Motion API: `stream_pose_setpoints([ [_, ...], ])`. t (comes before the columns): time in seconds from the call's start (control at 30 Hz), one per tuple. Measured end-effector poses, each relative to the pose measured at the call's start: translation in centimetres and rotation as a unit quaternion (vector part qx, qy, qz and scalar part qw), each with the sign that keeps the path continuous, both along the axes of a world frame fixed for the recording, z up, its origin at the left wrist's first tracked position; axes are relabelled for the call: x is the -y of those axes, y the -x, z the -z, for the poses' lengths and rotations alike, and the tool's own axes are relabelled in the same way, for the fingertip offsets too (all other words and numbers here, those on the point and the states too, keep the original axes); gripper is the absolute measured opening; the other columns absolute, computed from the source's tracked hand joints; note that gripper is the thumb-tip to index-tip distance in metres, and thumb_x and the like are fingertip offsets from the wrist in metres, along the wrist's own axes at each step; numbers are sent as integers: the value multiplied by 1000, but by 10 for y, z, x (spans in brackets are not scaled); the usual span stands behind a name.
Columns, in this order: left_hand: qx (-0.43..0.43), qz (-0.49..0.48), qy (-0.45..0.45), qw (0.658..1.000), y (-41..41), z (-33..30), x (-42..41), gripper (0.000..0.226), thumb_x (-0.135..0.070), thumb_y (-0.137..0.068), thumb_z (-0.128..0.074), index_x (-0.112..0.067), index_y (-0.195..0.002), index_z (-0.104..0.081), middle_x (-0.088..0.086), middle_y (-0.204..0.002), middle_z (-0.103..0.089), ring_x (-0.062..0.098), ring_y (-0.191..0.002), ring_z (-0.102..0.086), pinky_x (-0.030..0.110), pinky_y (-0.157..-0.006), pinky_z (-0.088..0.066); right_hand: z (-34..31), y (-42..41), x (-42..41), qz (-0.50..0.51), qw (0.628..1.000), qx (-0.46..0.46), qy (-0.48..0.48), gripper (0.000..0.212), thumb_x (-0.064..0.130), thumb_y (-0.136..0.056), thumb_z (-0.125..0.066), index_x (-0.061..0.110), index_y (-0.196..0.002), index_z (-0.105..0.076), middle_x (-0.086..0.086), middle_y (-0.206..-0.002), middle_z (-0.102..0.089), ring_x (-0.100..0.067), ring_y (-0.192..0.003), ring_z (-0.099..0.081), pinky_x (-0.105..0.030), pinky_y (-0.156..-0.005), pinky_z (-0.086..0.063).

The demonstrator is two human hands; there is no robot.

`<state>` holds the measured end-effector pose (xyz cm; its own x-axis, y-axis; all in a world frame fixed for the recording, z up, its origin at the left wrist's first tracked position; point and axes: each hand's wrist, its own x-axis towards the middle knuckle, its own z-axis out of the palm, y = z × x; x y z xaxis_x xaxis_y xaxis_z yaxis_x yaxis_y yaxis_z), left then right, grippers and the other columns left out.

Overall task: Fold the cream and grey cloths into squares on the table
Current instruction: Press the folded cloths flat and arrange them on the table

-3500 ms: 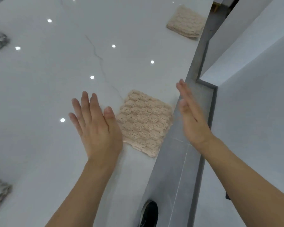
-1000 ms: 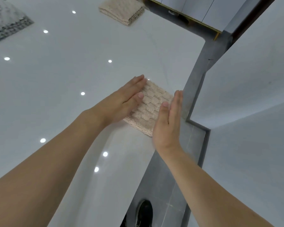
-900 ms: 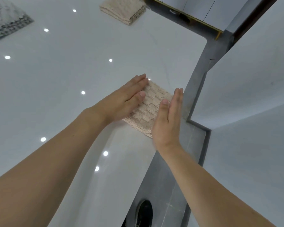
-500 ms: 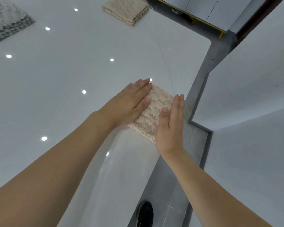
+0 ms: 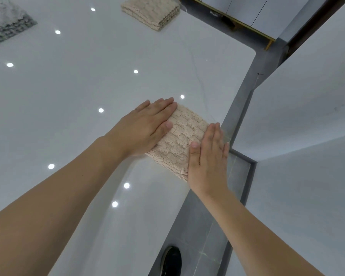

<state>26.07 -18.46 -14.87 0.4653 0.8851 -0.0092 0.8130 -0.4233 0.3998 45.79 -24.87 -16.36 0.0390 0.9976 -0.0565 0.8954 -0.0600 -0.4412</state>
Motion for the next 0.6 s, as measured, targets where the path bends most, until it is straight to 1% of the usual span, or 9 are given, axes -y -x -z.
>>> stream_pose_setpoints([
  [0.1,-15,-16,-6,1000,8,0,0,62,-53,-100,-6,-28,-157,-13,-10,-163,-15,7,-150,-8,32,-122,-2,1,-13,1,-13,999,32,21,68,51,-96,4,15,-153,13,2,-161,17,-9,-145,21,-35,-118,15],
  [0.2,-47,-61,-22,997,26,6,-2,60,-49,-102,-9,-25,-156,-18,-8,-163,-18,11,-151,-7,34,-122,-1,2,-31,2,-3,997,41,69,67,51,-96,3,16,-153,12,3,-161,15,-8,-145,20,-35,-119,13],
  [0.23,-50,-94,-29,994,30,7,-1,60,-47,-102,-12,-23,-156,-20,-5,-163,-19,15,-151,-8,34,-122,-1,0,-39,2,-1,997,26,77,68,52,-96,2,17,-153,10,3,-161,13,-6,-145,19,-35,-120,11],
  [0.3,-10,-206,-39,978,27,4,5,56,-38,-105,-20,-13,-154,-25,3,-162,-21,21,-151,-9,37,-122,-3,-9,-52,-5,-14,997,-54,60,67,52,-97,-7,19,-154,5,7,-162,9,1,-144,14,-32,-121,4],
  [0.33,33,-277,-46,959,19,0,10,54,-33,-105,-23,-9,-154,-25,7,-162,-22,23,-151,-8,39,-123,-3,-17,-56,-12,-27,993,-107,45,66,52,-98,-12,22,-154,3,10,-161,7,5,-144,10,-28,-121,1],
  [0.4,147,-406,-65,900,-7,-12,27,54,-30,-104,-25,-6,-153,-25,8,-162,-20,24,-151,-4,40,-123,0,-33,-57,-33,-70,976,-203,25,63,49,-100,-21,24,-154,-2,16,-160,0,10,-143,2,-20,-119,-3],
  [0.47,251,-481,-75,837,-41,-26,46,55,-31,-103,-25,-8,-153,-25,5,-163,-15,21,-152,1,40,-122,3,-45,-50,-59,-119,951,-281,40,59,45,-102,-25,26,-155,-7,17,-160,-7,9,-143,-7,-24,-120,-7],
  [0.53,330,-521,-70,784,-76,-37,59,57,-34,-102,-25,-10,-154,-22,2,-164,-9,16,-151,6,40,-122,5,-51,-38,-81,-194,931,-302,64,56,40,-104,-25,24,-155,-10,14,-161,-12,5,-144,-13,-31,-121,-11],
  [0.6,374,-550,-60,744,-106,-41,63,59,-36,-102,-25,-11,-155,-18,0,-164,-6,13,-151,9,41,-122,5,-52,-29,-97,-293,918,-258,66,55,34,-105,-25,17,-155,-11,8,-161,-13,-1,-146,-13,-36,-122,-12],
])
